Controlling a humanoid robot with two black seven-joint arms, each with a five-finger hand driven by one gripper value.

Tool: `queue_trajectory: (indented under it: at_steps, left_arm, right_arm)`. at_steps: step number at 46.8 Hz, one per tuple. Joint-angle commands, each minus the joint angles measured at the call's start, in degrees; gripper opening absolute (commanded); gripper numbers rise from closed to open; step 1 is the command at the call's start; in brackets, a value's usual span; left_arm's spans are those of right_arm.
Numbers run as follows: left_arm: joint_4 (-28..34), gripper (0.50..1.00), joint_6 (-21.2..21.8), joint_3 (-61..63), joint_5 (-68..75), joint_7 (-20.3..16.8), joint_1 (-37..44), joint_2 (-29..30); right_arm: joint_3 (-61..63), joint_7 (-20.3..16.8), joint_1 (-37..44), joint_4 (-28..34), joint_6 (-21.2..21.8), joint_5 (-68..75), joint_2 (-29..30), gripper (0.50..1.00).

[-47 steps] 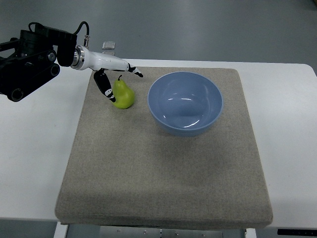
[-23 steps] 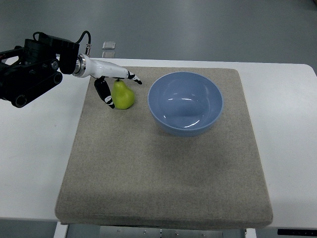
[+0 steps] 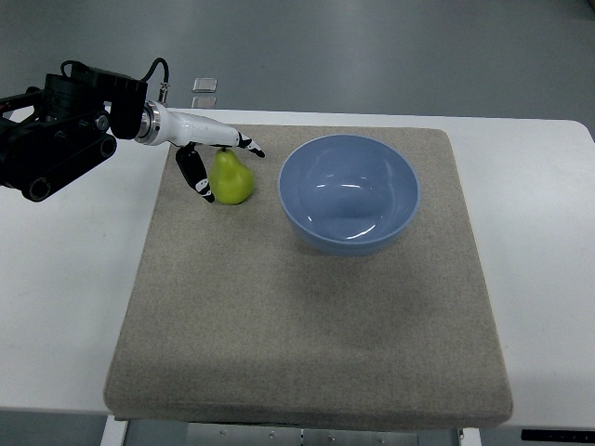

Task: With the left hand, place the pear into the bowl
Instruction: 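Close the left hand fingers around the green pear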

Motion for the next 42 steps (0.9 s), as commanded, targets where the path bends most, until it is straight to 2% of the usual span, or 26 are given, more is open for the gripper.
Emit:
queue_trajectory:
  at_steps: [1, 16, 23, 30, 34, 40, 42]
  left_arm:
    - [0.00, 0.971, 0.08, 0.02, 0.03, 0.00, 0.86, -0.17]
    - [0.70, 0.934, 0.52, 0.02, 0.03, 0.00, 1.39, -0.79]
    - [1.05, 0.855, 0.61, 0.02, 0.11, 0.00, 1.39, -1.23]
    - [1.23, 0.821, 0.78, 0.02, 0.03, 0.00, 1.48, -1.40]
    - [1.23, 0.763, 0.78, 0.02, 0.03, 0.09, 1.39, -1.67]
    - [1.41, 0.581, 0.78, 0.11, 0.11, 0.27, 1.48, -1.84]
    - [1.67, 0.557, 0.78, 0.11, 0.20, 0.27, 1.39, -1.93]
  right_arm:
    - [0.09, 0.00, -0.02, 0.00, 0.00, 0.00, 0.00, 0.926]
    - [0.00, 0.00, -0.02, 0.00, 0.00, 0.00, 0.00, 0.926]
    - [0.00, 0.00, -0.02, 0.00, 0.00, 0.00, 0.00, 0.924]
    - [0.00, 0.00, 0.06, 0.00, 0.00, 0.00, 0.00, 0.926]
    - [0.00, 0.00, -0.02, 0.00, 0.00, 0.00, 0.00, 0.926]
    - [0.00, 0.00, 0.06, 0.00, 0.00, 0.00, 0.00, 0.926]
    - [0.00, 0.00, -0.02, 0.00, 0.00, 0.00, 0.00, 0.926]
